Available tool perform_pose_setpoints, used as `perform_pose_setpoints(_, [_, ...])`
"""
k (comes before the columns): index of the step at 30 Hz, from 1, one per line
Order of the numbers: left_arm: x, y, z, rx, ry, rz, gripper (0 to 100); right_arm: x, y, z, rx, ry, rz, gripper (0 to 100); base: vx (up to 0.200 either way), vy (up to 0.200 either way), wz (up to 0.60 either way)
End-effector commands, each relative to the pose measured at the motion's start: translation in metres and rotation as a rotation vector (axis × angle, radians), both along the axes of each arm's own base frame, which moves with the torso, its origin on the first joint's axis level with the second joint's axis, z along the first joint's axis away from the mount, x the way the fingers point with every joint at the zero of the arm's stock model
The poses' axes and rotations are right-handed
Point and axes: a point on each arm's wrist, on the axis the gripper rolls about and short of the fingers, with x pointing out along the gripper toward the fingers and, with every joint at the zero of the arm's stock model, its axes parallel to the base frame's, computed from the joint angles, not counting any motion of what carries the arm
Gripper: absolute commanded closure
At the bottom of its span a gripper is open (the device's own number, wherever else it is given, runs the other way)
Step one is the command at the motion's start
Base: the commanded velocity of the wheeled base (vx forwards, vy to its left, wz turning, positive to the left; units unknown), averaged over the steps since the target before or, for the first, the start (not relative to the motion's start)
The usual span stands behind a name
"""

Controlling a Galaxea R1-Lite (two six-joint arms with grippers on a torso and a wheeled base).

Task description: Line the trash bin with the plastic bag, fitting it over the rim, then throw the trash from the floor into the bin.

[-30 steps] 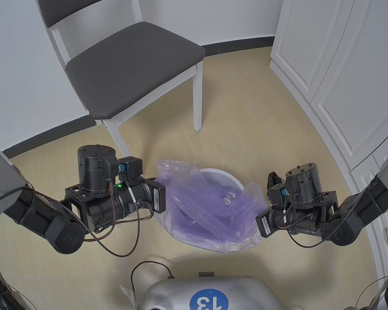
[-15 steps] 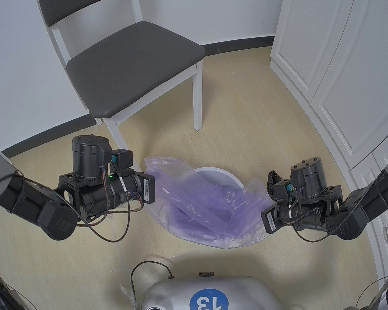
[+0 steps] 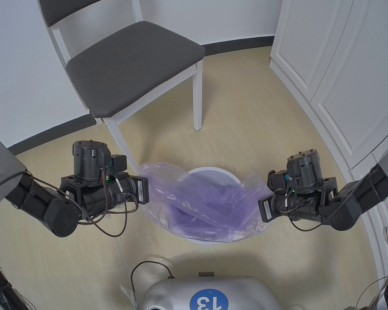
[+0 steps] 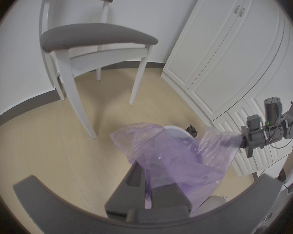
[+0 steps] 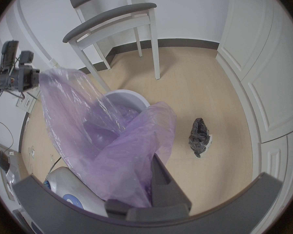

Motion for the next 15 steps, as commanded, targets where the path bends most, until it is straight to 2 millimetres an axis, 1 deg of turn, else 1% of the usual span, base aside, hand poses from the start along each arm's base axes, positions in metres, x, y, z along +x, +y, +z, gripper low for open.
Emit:
perform_pose_setpoints(1, [0.0,0.009,-0.008,0.021,0.05,0.025,100,0.003,0.004,-0.007,-0.019,0.037,0.003,100,0.0,0.0,0.0])
perform_pose_setpoints(6, [-0.011,0.02,-0.013,0.051,0.129,0.042,100,-0.005,-0.003,-0.01,-0.067,0.119,-0.007,100,0.0,0.0,0.0])
perform_pose_setpoints(9, [-0.013,0.024,-0.015,0.055,0.145,0.05,100,-0.007,-0.004,-0.012,-0.085,0.141,-0.01,100,0.0,0.0,0.0])
perform_pose_setpoints(11, [-0.015,0.024,-0.013,0.057,0.153,0.047,100,-0.01,-0.004,-0.013,-0.102,0.168,-0.007,100,0.0,0.0,0.0])
perform_pose_setpoints(15, [-0.023,0.026,-0.005,0.068,0.181,0.046,100,-0.015,-0.005,-0.007,-0.124,0.2,-0.002,100,0.0,0.0,0.0])
